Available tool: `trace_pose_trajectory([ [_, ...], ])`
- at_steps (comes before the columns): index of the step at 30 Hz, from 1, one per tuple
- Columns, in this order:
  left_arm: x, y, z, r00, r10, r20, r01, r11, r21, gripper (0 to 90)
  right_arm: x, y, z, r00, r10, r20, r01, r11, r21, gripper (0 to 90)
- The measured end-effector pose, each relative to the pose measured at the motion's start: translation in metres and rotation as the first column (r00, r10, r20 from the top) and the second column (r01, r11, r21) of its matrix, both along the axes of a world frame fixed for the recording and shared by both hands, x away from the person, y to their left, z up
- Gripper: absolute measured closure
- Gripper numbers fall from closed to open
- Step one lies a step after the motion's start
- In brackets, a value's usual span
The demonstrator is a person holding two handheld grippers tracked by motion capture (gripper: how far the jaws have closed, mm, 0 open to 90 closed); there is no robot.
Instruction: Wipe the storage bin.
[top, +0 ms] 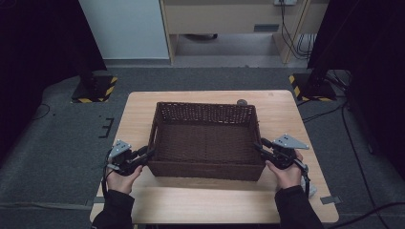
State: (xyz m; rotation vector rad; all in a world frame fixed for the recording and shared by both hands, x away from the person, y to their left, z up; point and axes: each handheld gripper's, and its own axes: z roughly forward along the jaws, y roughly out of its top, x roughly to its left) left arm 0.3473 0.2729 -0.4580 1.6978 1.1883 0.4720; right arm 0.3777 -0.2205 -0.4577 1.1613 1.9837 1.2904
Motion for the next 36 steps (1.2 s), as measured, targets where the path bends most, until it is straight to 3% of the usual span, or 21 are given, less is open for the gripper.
trace_pose_trajectory([
  [7, 0.0, 0.0, 0.0, 0.9999, -0.005, 0.009, 0.005, 0.9999, 0.009, 62.6, 0.0, 0.0, 0.001, 1.0, 0.002, 0.002, -0.002, 1.0, -0.006, 63.9],
  [19, -0.002, -0.002, -0.001, 0.9999, -0.008, -0.011, 0.008, 0.9999, 0.013, 60.2, 0.007, -0.002, 0.001, 0.9999, 0.011, 0.006, -0.011, 0.9999, -0.011, 64.7],
  [23, -0.003, -0.001, 0.0, 0.9998, -0.015, -0.012, 0.015, 0.9999, 0.009, 59.9, 0.006, -0.004, 0.006, 0.9998, 0.007, 0.02, -0.007, 1.0, 0.002, 59.8],
  [29, -0.008, 0.004, 0.011, 0.9981, -0.014, 0.06, 0.013, 0.9998, 0.016, 48.4, -0.007, -0.014, 0.025, 0.9974, -0.016, 0.07, 0.011, 0.9969, 0.077, 44.5],
  [32, -0.012, 0.008, 0.015, 0.9957, 0.0, 0.093, -0.003, 0.9995, 0.032, 41.2, -0.013, -0.019, 0.028, 0.9966, -0.02, 0.08, 0.014, 0.9972, 0.073, 40.3],
  [36, -0.017, 0.022, 0.018, 0.9921, 0.038, 0.119, -0.041, 0.9989, 0.021, 33.6, -0.02, -0.027, 0.03, 0.9967, -0.035, 0.073, 0.031, 0.9984, 0.046, 35.0],
])
